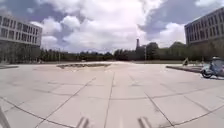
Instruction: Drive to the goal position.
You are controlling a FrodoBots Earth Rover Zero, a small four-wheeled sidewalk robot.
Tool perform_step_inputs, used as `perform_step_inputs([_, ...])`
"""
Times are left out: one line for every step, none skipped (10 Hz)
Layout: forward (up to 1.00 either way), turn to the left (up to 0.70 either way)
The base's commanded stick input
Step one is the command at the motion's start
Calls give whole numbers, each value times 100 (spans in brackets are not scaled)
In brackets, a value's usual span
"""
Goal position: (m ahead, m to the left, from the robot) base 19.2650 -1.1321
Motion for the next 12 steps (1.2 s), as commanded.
perform_step_inputs([50,0])
perform_step_inputs([50,0])
perform_step_inputs([50,0])
perform_step_inputs([50,0])
perform_step_inputs([50,0])
perform_step_inputs([50,0])
perform_step_inputs([50,0])
perform_step_inputs([50,0])
perform_step_inputs([50,0])
perform_step_inputs([50,0])
perform_step_inputs([50,0])
perform_step_inputs([50,0])
